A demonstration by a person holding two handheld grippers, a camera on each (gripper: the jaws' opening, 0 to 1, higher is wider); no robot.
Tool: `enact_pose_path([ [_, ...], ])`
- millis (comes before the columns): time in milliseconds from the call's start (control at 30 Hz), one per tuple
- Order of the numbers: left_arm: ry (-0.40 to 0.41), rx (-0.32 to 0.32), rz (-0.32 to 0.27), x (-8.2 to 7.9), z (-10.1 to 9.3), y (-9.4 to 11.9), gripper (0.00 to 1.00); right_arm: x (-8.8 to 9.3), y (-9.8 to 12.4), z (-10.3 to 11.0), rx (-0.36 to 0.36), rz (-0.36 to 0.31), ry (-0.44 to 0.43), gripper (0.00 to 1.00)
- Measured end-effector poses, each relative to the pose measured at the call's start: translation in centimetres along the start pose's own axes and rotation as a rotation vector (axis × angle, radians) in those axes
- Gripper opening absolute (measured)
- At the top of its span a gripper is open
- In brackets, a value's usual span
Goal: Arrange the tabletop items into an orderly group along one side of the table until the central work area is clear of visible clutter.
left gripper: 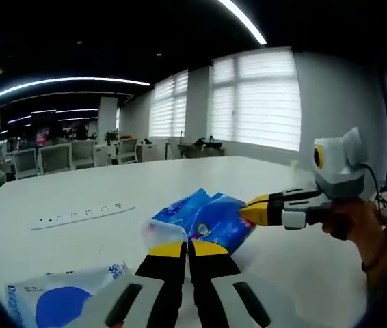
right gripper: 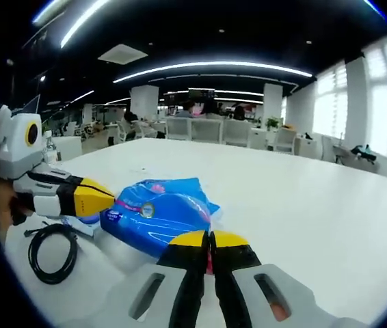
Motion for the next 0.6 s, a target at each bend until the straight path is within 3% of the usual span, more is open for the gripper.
enact_pose_path([
  [400, 0.040, 0.015, 0.081, 2.5, -0.5, -0.4, 0.01, 2.8, -0.7, -0.5, -0.001, 0.041, -0.106, 0.00],
  [600, 0.020, 0.010, 0.102, 2.8, -0.4, -0.3, 0.01, 3.3, -0.8, -0.3, -0.003, 0.061, -0.092, 0.00],
])
Point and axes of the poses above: the point that each gripper's makers call its tool centre point, and the gripper's own axes: y roughly backward along the fingers, z roughly to its left, x roughly out of its underside, the point moved 5 cm from there along y, roughly backward along the fingers, and after that the axes turned 14 degrees about -y, right-handed, at the moved point
